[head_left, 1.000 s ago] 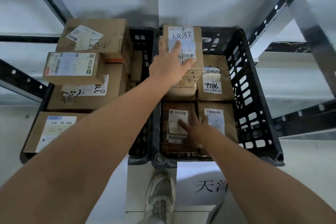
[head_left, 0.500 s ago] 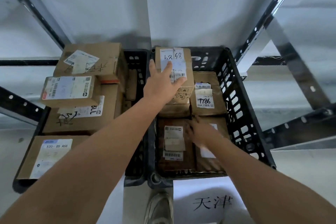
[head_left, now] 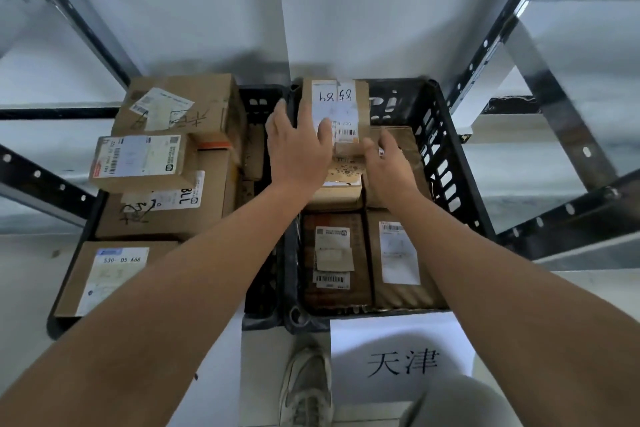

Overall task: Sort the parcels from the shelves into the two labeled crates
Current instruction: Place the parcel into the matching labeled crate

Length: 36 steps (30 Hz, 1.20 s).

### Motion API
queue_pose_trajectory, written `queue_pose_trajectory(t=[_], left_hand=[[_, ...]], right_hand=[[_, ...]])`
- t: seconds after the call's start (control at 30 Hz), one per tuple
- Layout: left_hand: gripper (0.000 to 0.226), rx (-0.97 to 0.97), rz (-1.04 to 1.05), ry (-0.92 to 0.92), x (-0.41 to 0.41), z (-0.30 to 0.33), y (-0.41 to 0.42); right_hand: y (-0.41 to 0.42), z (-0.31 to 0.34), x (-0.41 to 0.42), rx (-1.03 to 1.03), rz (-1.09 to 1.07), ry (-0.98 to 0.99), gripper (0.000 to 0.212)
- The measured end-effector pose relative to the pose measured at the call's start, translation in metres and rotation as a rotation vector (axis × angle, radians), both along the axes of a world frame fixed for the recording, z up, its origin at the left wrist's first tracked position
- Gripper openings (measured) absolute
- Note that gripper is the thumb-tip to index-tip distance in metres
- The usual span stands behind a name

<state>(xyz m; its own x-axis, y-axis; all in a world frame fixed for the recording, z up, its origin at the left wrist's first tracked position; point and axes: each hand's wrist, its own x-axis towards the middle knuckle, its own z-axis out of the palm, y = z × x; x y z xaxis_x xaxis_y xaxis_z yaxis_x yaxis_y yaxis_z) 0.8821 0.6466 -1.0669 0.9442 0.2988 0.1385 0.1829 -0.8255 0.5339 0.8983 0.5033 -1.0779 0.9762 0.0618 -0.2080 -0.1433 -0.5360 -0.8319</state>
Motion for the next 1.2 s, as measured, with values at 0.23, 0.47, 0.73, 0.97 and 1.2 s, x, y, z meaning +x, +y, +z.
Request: queue_pose_trajectory(t=[0.23, 0.47, 0.73, 0.97, 1.2], left_hand=[[0.025, 0.605, -0.781, 0.595, -0.075, -0.05, -0.02], [0.074, 0.969, -0.722, 1.187, -0.077, -0.122, -0.043], [0.061, 0.816, -0.676, 1.13, -0.069, -0.115, -0.04], [0.032, 0.748, -0.747, 0.719, -0.069, -0.064, -0.04], [0.036, 0.383, -0.224, -0.283, -0.044, 0.001, -0.005]], right_hand=[[-0.04, -0.069, -0.05, -0.57, 0.383, 0.226, 0.028], [-0.023, -0.093, -0.07, -1.105, 0.984, 0.309, 0.061], [-0.035, -0.113, -0.069, -1.126, 1.066, 0.263, 0.071], [-0.034, -0.076, -0.053, -0.805, 0.685, 0.283, 0.039], [-0.02, 0.011, -0.007, -0.113, -0.017, 0.085, 0.047]])
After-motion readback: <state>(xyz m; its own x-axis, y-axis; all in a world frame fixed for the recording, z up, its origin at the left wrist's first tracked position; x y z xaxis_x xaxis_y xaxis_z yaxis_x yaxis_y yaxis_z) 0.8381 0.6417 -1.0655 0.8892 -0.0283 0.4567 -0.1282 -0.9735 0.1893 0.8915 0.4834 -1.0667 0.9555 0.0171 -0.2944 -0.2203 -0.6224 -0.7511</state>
